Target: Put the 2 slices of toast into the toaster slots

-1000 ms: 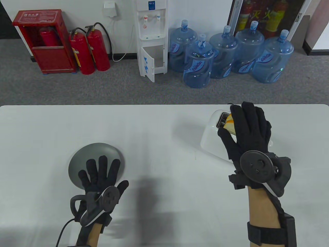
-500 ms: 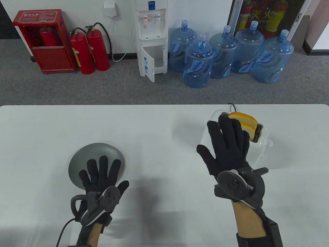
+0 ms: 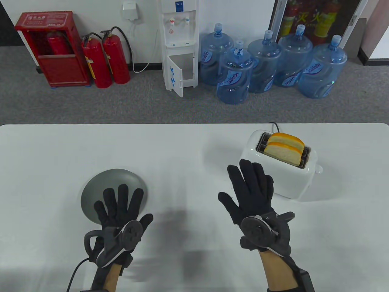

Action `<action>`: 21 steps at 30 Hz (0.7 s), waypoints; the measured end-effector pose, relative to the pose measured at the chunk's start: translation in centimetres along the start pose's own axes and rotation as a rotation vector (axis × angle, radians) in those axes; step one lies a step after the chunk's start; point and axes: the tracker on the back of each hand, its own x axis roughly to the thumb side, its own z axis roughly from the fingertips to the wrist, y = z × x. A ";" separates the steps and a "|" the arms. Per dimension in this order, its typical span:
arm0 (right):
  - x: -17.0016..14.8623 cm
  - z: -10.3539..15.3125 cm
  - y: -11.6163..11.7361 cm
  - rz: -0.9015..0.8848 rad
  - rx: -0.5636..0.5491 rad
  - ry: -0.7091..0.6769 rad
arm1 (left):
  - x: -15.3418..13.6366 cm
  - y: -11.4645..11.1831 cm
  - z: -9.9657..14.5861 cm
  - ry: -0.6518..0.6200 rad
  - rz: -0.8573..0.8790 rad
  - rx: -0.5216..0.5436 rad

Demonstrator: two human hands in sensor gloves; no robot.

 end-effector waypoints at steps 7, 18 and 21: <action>0.2 1.2 1.5 -0.002 0.028 0.002 | 0.1 0.0 0.0 -0.002 -0.002 0.006; 0.5 2.8 4.0 0.023 0.085 -0.020 | 0.2 0.1 0.1 -0.007 -0.008 0.017; 0.5 3.0 4.4 0.064 0.113 -0.044 | 0.1 0.1 0.1 -0.006 -0.008 0.020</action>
